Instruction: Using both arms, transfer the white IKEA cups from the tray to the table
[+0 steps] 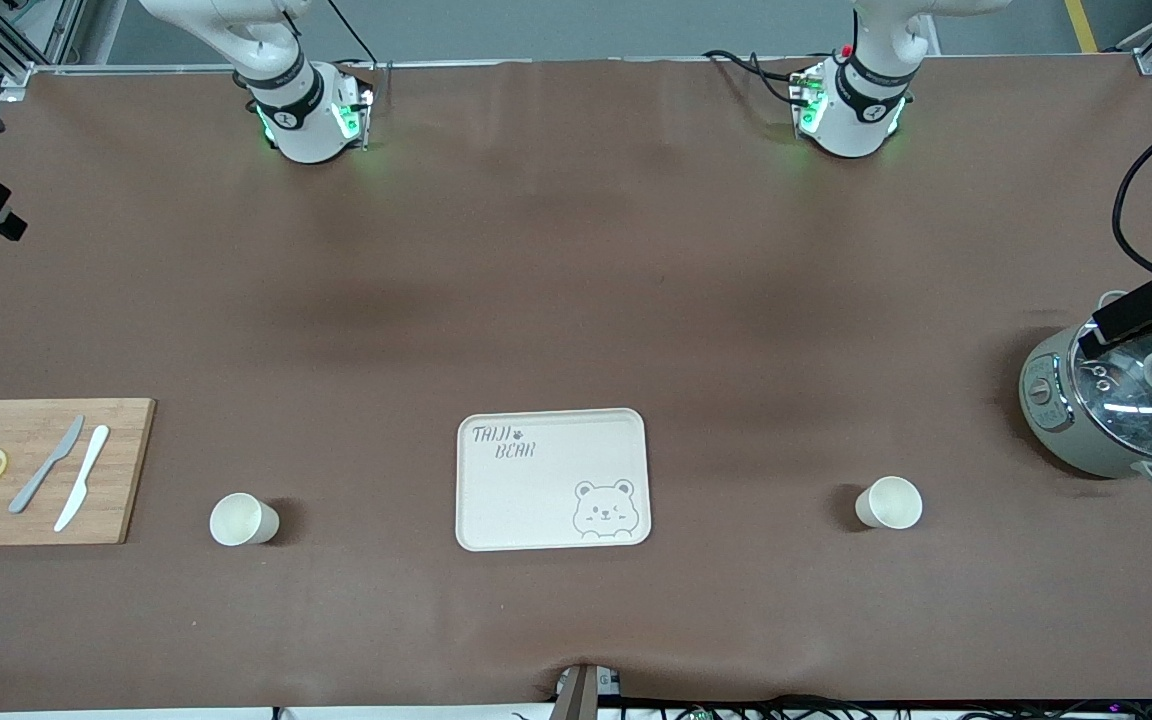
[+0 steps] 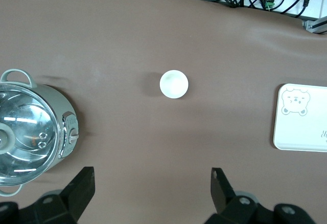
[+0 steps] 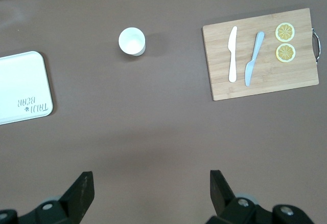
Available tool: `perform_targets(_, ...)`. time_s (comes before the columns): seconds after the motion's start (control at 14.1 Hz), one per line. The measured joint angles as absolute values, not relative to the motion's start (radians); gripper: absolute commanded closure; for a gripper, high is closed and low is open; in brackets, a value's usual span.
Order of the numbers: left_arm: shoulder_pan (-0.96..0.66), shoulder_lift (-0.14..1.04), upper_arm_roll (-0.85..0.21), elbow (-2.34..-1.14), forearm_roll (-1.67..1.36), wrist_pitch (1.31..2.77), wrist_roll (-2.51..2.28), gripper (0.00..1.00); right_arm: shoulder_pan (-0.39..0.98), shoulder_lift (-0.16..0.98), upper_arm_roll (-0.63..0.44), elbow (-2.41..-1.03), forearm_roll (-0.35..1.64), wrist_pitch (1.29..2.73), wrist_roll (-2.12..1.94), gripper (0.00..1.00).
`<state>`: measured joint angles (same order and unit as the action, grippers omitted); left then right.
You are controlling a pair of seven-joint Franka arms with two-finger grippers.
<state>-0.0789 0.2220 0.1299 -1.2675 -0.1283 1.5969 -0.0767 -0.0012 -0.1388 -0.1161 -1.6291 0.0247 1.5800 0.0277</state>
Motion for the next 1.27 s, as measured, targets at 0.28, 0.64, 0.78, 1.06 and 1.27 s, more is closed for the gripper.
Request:
perform_targets(0.28, -0.079, 0.222, 0.130, -1.267, -0.128, 1.597, -0.077, 0.00, -0.001, -0.139, -0.112, -1.634, 0.025, 1.580, 0.028, 0.00)
perform_targets(0.64, -0.079, 0.222, 0.131, -1.268, -0.128, 1.597, -0.077, 0.00, -0.001, -0.139, -0.112, -1.634, 0.025, 1.580, 0.028, 0.00)
perform_targets(0.78, -0.079, 0.222, 0.131, -1.268, -0.128, 1.597, -0.077, 0.00, -0.001, -0.139, -0.112, -1.634, 0.025, 1.582, 0.028, 0.00)
perform_targets(1.06, -0.079, 0.222, 0.131, -1.268, -0.128, 1.597, -0.077, 0.00, -0.001, -0.139, -0.108, -1.633, 0.025, 1.590, 0.028, 0.00)
perform_targets(1.27, -0.079, 0.222, 0.131, -1.268, -0.128, 1.597, -0.077, 0.00, -0.001, -0.139, -0.099, -1.633, 0.025, 1.592, 0.028, 0.00)
